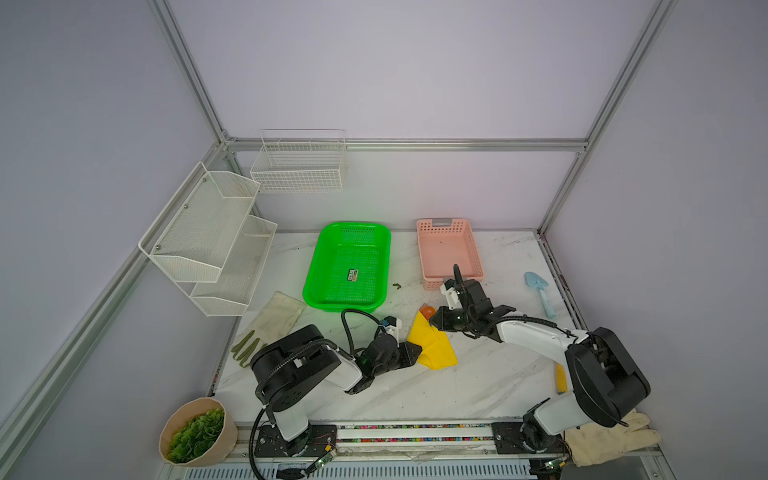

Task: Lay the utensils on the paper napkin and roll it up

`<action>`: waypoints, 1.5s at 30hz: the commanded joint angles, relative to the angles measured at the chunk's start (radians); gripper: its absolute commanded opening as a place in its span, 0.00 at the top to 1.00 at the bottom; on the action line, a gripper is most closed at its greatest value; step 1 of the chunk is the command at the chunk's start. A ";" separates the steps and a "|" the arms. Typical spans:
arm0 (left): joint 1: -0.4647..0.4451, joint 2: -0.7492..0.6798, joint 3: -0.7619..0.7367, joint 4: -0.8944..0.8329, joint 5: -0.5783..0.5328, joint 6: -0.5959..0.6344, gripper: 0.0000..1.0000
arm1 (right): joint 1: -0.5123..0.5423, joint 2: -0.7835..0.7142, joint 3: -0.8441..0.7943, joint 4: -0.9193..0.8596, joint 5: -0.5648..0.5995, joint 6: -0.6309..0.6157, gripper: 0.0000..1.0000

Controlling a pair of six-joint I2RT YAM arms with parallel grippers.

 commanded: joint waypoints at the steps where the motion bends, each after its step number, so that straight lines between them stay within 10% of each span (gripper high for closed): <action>1: -0.007 0.015 -0.032 -0.020 -0.004 -0.011 0.79 | 0.025 0.005 -0.012 -0.021 -0.007 0.008 0.83; 45: -0.009 -0.061 -0.006 -0.121 -0.026 0.017 0.79 | 0.067 0.052 -0.165 0.004 0.169 0.036 0.87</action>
